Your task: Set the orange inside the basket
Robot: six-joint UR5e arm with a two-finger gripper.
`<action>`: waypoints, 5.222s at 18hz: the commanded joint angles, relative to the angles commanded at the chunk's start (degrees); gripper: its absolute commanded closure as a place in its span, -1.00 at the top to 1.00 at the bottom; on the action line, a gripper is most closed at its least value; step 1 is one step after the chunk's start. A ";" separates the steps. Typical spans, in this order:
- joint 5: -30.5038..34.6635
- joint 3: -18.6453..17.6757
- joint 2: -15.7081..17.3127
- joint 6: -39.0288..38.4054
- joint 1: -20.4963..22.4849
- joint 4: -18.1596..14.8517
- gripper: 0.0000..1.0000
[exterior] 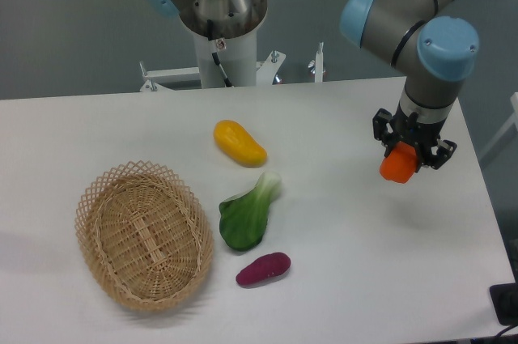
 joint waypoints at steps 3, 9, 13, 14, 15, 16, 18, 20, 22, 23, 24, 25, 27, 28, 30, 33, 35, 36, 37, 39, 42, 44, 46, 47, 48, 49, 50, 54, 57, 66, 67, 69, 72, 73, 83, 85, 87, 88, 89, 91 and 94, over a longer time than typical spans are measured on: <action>0.00 0.00 0.09 0.00 -0.09 0.00 -0.52; -0.09 0.53 -0.09 0.09 -0.18 -0.18 -0.50; -0.35 0.27 -0.18 -0.09 -0.88 -0.26 -0.50; -0.53 0.26 -0.18 -0.26 -0.88 -0.35 -0.50; -0.53 0.18 -0.09 -0.96 -1.05 -0.35 -0.50; -0.61 0.18 -0.09 -1.66 -1.32 -0.35 -0.50; -0.62 0.18 -0.18 -2.72 -2.02 -0.27 -0.50; -0.62 0.00 -0.18 -3.69 -2.37 -0.26 -0.50; -0.35 -0.09 -0.18 -5.09 -3.16 -0.18 -0.50; -0.26 -0.44 0.00 -6.49 -3.69 -0.09 -0.51; -0.18 -0.53 0.09 -6.59 -3.95 -0.09 -0.51; -0.18 -0.70 0.09 -6.68 -4.39 -0.09 -0.51; -0.18 -1.40 0.18 -7.90 -5.62 -0.09 -0.52; -0.26 -1.84 0.18 -9.56 -6.32 0.00 -0.52; -0.35 -2.37 0.26 -11.42 -8.52 0.09 -0.52; -0.53 -2.46 0.09 -14.50 -11.16 0.35 -0.51; -0.61 -2.98 0.09 -16.51 -13.52 0.52 -0.51; -0.62 -3.25 0.09 -17.83 -14.67 1.05 -0.51; -0.62 -3.34 0.09 -18.80 -15.72 1.75 -0.51; -0.62 -3.34 -0.35 -22.39 -17.48 3.50 -0.51; -0.62 -3.34 -1.14 -26.09 -20.38 6.14 -0.51; -0.53 -3.34 -1.58 -27.68 -22.31 6.77 -0.51; -0.53 -3.08 -2.28 -30.05 -24.07 8.07 -0.51; -0.53 -2.90 -2.72 -30.76 -25.04 9.04 -0.51; -0.44 -2.90 -2.90 -31.28 -25.57 9.83 -0.51; -0.44 -2.64 -3.34 -32.16 -25.92 10.54 -0.51; -0.44 -2.46 -3.51 -32.95 -26.54 10.81 -0.51; -0.35 -2.29 -3.69 -33.84 -28.47 10.81 -0.51; -0.44 -2.37 -3.87 -35.06 -30.23 10.90 -0.51; -0.17 -2.55 -6.76 -35.33 -36.74 10.90 -0.41; -0.09 -2.46 -6.85 -35.33 -37.00 10.90 -0.37; -0.09 -2.46 -7.29 -35.51 -37.44 10.90 -0.30; -0.18 -2.37 -7.38 -36.83 -37.62 10.90 -0.25; -0.18 -2.37 -7.38 -36.83 -37.62 10.90 -0.25; -0.97 -3.34 -6.94 -42.18 -37.79 12.04 1.00; -0.97 -3.69 -6.33 -42.45 -37.27 11.87 1.00; -0.62 -4.39 -4.84 -42.45 -34.38 11.34 1.00; -0.62 -5.26 -3.79 -42.19 -32.89 11.34 1.00; -0.18 -6.32 -3.00 -41.67 -31.74 11.34 1.00; -0.09 -8.25 -2.03 -41.49 -28.41 11.51 1.00; 0.00 -9.05 -0.62 -40.18 -23.92 11.60 1.00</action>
